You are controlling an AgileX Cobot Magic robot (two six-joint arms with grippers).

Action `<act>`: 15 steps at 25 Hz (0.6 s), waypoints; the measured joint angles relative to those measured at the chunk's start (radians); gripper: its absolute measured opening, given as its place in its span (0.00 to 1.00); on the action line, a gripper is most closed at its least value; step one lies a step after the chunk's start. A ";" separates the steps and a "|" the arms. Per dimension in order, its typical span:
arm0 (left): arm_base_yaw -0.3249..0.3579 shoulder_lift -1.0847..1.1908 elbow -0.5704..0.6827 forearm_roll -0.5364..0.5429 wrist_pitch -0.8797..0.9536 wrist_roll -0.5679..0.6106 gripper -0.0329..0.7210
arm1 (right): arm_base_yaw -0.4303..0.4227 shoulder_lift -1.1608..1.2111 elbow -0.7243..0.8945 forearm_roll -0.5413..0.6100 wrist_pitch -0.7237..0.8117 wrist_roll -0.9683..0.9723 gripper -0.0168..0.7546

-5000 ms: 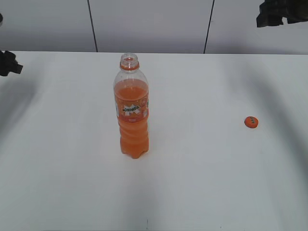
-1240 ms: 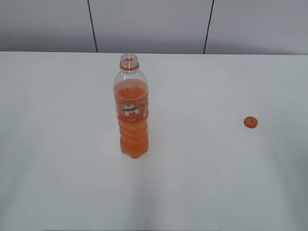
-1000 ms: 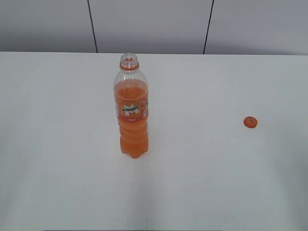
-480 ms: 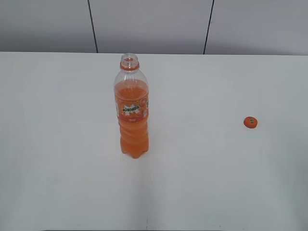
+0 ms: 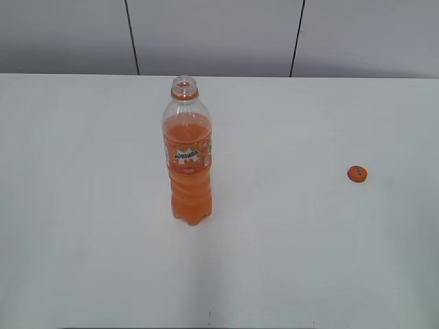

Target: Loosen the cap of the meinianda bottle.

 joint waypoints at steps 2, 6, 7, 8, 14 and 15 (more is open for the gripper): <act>0.000 0.000 0.000 0.000 0.000 0.000 0.60 | 0.000 -0.027 0.000 0.000 0.000 0.000 0.78; 0.000 0.000 0.000 0.000 0.000 0.000 0.60 | 0.000 -0.092 0.000 0.000 0.000 0.001 0.78; 0.000 0.000 0.000 0.000 0.000 -0.001 0.60 | 0.000 -0.109 0.000 0.000 0.000 0.001 0.78; 0.000 0.000 0.000 0.000 0.000 -0.001 0.60 | 0.000 -0.123 0.000 0.000 0.000 0.001 0.78; 0.000 0.000 0.000 0.000 0.000 -0.001 0.60 | 0.000 -0.216 0.000 0.000 0.000 0.001 0.78; 0.000 0.000 0.000 0.000 -0.001 -0.001 0.60 | 0.000 -0.216 0.000 0.000 0.001 0.001 0.78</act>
